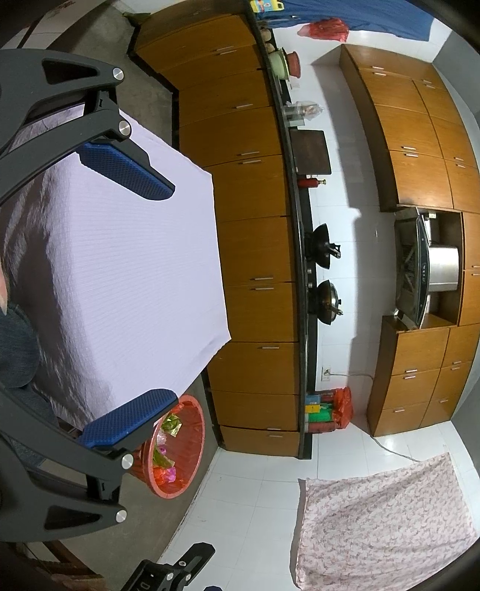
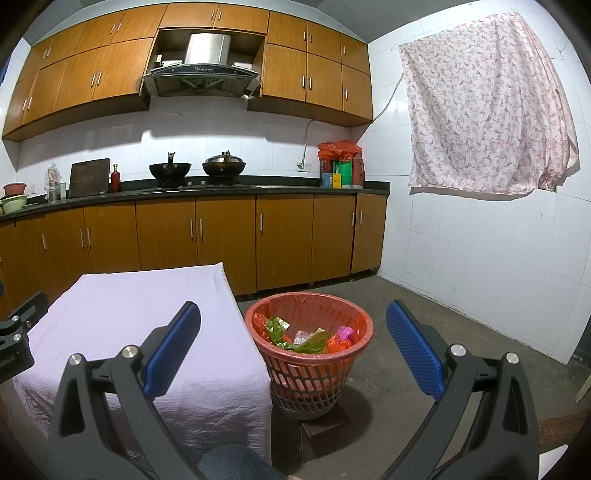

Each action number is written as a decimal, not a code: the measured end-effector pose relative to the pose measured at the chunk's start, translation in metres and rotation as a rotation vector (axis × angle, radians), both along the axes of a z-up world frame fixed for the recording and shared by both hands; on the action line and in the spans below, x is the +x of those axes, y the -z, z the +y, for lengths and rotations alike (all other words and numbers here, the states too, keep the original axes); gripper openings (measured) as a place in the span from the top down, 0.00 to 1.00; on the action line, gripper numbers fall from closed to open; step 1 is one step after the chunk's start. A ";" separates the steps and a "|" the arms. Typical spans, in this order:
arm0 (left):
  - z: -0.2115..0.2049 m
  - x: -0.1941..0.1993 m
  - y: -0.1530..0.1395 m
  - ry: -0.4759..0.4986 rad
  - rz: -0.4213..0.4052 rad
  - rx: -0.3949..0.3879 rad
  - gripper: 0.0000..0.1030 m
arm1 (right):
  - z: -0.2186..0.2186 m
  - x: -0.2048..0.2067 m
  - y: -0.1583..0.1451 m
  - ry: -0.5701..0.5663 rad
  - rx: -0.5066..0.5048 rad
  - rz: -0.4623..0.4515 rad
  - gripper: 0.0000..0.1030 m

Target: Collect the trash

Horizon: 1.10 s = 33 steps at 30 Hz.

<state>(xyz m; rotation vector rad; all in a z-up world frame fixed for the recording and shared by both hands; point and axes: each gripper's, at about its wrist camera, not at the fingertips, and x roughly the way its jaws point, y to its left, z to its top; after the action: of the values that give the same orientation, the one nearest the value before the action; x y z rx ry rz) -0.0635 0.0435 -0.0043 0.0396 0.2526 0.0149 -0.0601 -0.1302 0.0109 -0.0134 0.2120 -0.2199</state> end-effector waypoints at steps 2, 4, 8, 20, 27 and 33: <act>0.000 0.000 0.000 0.000 0.001 -0.002 0.02 | 0.000 0.000 0.000 0.000 0.000 0.000 0.04; 0.000 0.000 0.000 0.000 0.002 -0.002 0.02 | 0.000 0.000 0.000 0.000 0.000 0.000 0.04; 0.001 0.001 0.000 0.000 0.002 -0.002 0.02 | 0.000 0.000 0.000 0.000 0.000 0.000 0.04; 0.001 0.000 0.000 0.000 0.003 -0.002 0.02 | -0.001 0.000 0.000 0.000 0.001 0.001 0.04; 0.000 0.000 0.000 0.000 0.005 -0.002 0.02 | -0.001 0.000 0.000 0.001 0.002 0.001 0.04; -0.001 -0.001 0.001 0.000 0.006 -0.003 0.02 | -0.001 -0.001 0.000 0.001 0.003 0.001 0.04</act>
<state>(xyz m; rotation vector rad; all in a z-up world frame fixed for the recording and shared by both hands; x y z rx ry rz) -0.0649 0.0422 -0.0054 0.0370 0.2583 0.0143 -0.0608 -0.1317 0.0111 -0.0107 0.2135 -0.2205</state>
